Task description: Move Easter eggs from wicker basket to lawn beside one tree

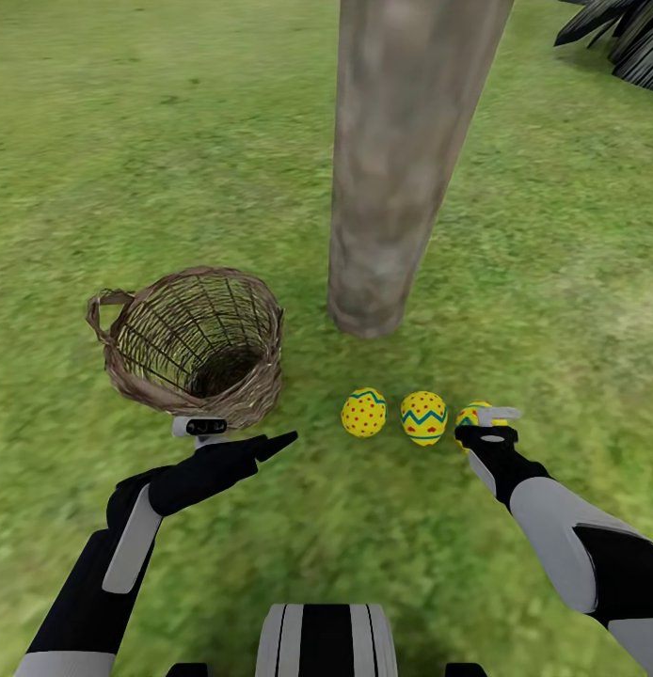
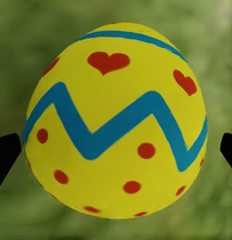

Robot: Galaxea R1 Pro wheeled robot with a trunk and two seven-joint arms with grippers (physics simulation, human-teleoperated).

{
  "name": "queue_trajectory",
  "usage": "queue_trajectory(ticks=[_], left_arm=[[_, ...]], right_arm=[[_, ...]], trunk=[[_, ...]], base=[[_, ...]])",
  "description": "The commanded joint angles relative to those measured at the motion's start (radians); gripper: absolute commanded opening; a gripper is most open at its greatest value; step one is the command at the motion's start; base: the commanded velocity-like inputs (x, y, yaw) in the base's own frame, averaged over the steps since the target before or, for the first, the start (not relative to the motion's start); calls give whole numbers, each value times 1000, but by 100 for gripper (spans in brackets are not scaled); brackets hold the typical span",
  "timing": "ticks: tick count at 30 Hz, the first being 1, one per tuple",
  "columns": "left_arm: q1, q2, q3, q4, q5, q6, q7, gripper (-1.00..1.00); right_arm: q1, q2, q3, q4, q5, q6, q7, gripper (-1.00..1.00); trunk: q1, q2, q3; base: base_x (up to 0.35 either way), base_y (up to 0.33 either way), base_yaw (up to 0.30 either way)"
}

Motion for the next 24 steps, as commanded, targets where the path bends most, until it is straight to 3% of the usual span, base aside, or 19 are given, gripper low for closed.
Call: queue_trajectory(ticks=[1,24], left_arm=[[0,0,0,0,4,8,-1,100],[0,0,-2,7,-4,17,10,100]], right_arm=[[0,1,-6,-1,10,7,-1,100],[0,-3,-8,-3,9,10,3,100]], trunk=[[0,0,-1],[-10,5,81]], base=[[0,0,0],[0,0,0]])
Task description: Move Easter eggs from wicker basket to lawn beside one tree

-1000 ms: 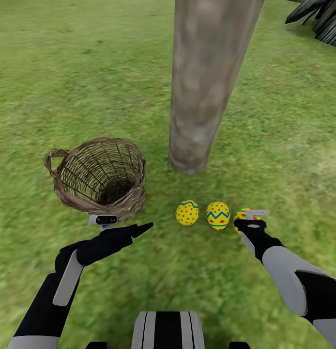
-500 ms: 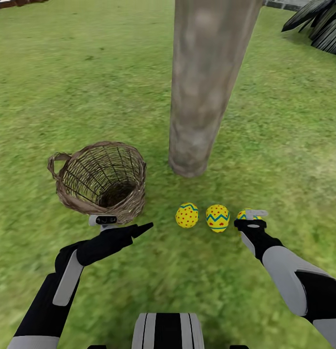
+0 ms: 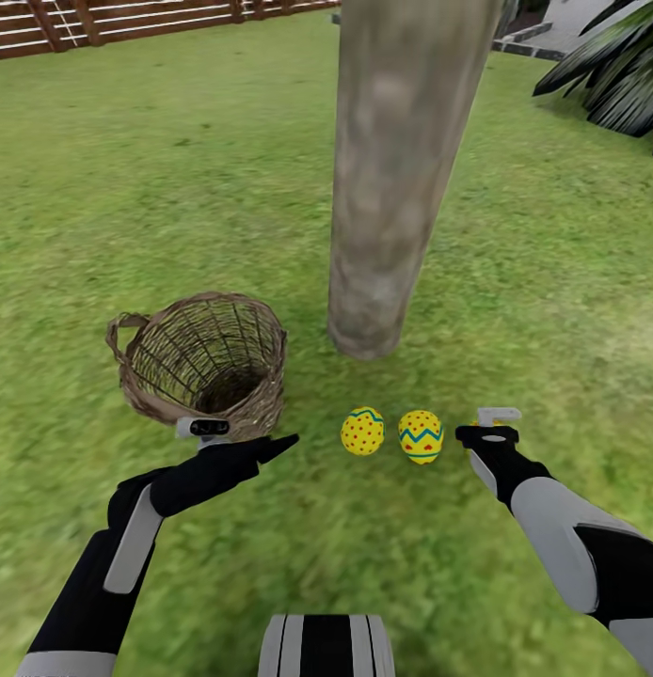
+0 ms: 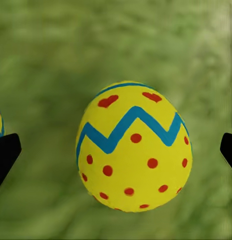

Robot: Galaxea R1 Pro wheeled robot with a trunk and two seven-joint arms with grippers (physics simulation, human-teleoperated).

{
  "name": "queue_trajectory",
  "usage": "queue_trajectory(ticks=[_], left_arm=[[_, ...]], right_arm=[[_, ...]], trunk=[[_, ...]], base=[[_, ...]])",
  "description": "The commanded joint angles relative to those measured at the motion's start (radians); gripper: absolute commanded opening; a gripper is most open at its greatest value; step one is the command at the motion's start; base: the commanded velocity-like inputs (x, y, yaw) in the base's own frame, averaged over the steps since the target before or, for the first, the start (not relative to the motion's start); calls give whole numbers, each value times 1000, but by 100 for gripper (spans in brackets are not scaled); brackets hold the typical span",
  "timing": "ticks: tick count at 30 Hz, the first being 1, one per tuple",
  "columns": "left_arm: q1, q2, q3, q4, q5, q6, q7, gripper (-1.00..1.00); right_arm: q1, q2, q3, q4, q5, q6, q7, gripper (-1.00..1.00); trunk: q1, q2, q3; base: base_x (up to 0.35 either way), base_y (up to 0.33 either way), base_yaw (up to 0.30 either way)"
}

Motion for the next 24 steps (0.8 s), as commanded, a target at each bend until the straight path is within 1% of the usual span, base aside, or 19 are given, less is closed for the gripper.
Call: queue_trajectory(ticks=[1,3,5,7,14,17,19,22,24], left_arm=[[0,-1,0,11,3,7,16,100],[-2,-2,-2,20,2,6,67,100],[-7,-12,-27,21,3,8,148,100],[-16,-20,-48,19,4,15,200,100],[-22,-23,-55,21,2,16,217,100],[-22,-21,-54,22,2,14,219,100],[-22,-21,-54,23,1,14,232,100],[-22,-21,-54,22,2,16,263,100],[-22,-21,-53,22,4,19,306,100]], right_arm=[[0,1,-7,-2,8,8,0,100],[1,0,-9,-2,4,12,1,100],[1,-1,-10,-1,2,15,2,100],[1,-1,-10,-1,1,16,2,100],[2,-2,-10,-1,1,18,2,100],[2,0,-9,1,1,23,2,100],[2,1,-9,1,3,52,2,100],[2,1,-9,1,4,63,3,100],[2,2,-9,1,4,67,3,100]], trunk=[[-1,0,3],[-1,1,11],[-2,1,19],[-3,1,27],[-6,3,54],[-8,4,65],[-9,4,73],[-10,5,85],[-11,5,92]], base=[[0,0,0],[0,0,0],[0,0,0],[-57,0,0],[-284,0,0],[-29,0,0],[-4,0,0],[-1,0,0],[-69,0,0]])
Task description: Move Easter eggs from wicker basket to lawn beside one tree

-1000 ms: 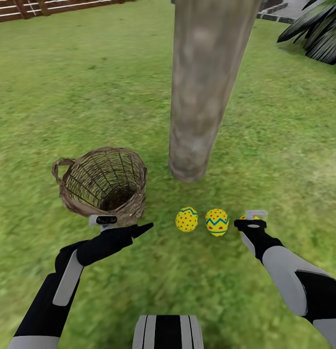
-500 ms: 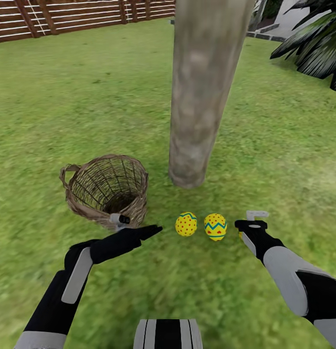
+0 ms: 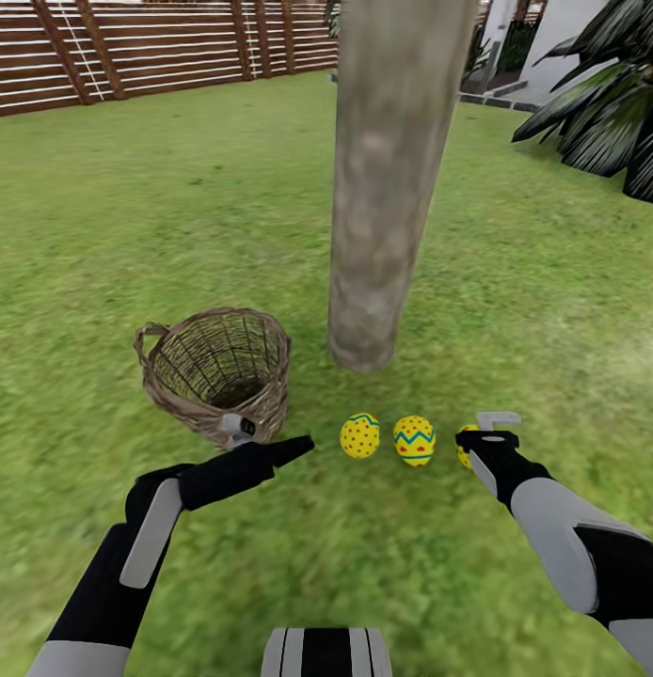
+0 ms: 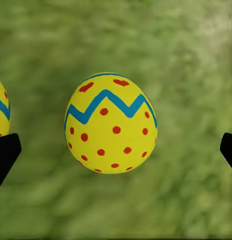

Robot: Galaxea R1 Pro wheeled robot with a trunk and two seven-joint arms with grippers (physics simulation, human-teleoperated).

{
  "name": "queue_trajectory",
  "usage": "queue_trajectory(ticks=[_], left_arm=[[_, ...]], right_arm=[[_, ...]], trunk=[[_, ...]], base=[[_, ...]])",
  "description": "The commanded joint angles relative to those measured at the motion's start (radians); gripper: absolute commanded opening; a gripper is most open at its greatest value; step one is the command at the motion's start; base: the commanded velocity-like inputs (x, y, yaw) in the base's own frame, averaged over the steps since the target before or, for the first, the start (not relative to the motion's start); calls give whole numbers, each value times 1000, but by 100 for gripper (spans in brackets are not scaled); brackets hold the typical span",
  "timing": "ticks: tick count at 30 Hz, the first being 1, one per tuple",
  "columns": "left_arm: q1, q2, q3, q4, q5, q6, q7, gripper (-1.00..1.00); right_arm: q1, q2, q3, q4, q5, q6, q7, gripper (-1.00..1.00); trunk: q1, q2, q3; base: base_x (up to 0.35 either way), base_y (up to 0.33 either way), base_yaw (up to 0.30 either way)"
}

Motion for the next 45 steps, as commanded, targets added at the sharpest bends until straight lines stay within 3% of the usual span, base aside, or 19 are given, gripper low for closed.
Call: queue_trajectory(ticks=[1,5,9,14,18,24,29,34,40,45], left_arm=[[0,1,-1,0,3,4,12,100],[0,9,-2,10,3,5,50,100],[0,17,0,114,-1,0,67,100],[0,69,-2,267,-10,-13,116,100],[9,91,-2,297,-11,-15,144,100],[24,100,-4,340,-12,-15,248,100],[28,100,-4,406,-12,-65,260,100],[28,103,-4,527,-12,-157,260,100],[28,127,-4,554,-12,-185,260,100],[28,131,-3,622,-12,-199,258,100]], right_arm=[[0,1,-7,-2,11,7,0,100],[6,2,-7,-1,12,9,-1,100],[10,2,-5,0,13,14,-2,100],[52,0,-5,2,17,13,-2,100],[89,0,-4,3,20,12,-2,100],[146,-2,-4,5,19,10,0,100],[181,-2,-4,8,18,8,3,100],[193,3,-4,11,27,6,8,100],[193,2,-4,24,29,7,100,100],[205,2,-4,34,28,7,113,100]], trunk=[[-1,0,3],[-3,1,19],[-4,2,34],[-7,3,54],[-8,4,69],[-11,5,92],[-13,7,112],[-16,8,131],[-18,9,154],[-34,38,171]], base=[[-193,0,0],[-291,0,0],[-276,0,0],[-43,0,0],[-4,0,0],[0,0,0],[0,0,0],[0,0,0],[0,0,0],[0,0,0]])
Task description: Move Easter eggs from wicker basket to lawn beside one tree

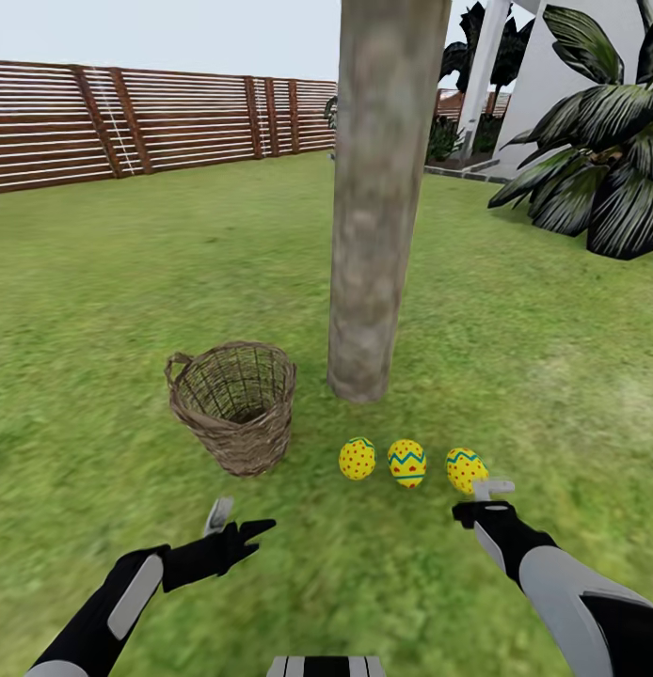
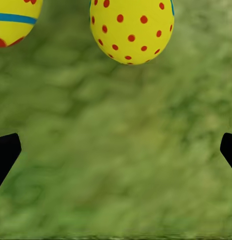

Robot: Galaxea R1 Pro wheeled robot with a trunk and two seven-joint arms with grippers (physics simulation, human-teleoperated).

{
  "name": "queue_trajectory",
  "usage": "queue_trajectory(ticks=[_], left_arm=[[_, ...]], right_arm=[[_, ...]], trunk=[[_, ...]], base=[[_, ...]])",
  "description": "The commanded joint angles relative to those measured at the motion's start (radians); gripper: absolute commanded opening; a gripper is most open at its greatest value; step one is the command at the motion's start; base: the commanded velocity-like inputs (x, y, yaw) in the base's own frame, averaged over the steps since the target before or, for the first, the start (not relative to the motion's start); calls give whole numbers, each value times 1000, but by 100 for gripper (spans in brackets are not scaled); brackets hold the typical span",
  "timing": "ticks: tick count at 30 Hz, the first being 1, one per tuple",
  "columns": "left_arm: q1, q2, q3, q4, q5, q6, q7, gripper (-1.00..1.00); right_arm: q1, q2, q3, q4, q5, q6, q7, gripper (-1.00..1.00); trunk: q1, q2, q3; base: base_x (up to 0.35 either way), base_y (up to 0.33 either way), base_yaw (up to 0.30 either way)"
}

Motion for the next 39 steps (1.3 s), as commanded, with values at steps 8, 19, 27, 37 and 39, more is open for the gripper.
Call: queue_trajectory(ticks=[8,19,27,37,39], left_arm=[[-1,14,-2,16,7,-1,0,100],[0,44,-3,65,8,-3,0,100],[0,40,-5,166,11,-92,-2,100],[0,36,-6,260,10,-178,-2,100],[0,35,-13,263,10,-181,-2,100]], right_arm=[[20,-2,-8,37,12,6,32,100],[64,0,-8,50,14,6,112,100],[94,-3,-8,69,15,3,113,100],[140,2,-8,82,19,-2,114,100],[147,2,-8,83,20,-2,114,100]], trunk=[[-31,56,24],[-73,133,59],[-104,189,84],[-142,259,115],[-150,273,122]], base=[[0,0,0],[0,0,0],[0,0,0],[0,0,0],[0,0,0]])
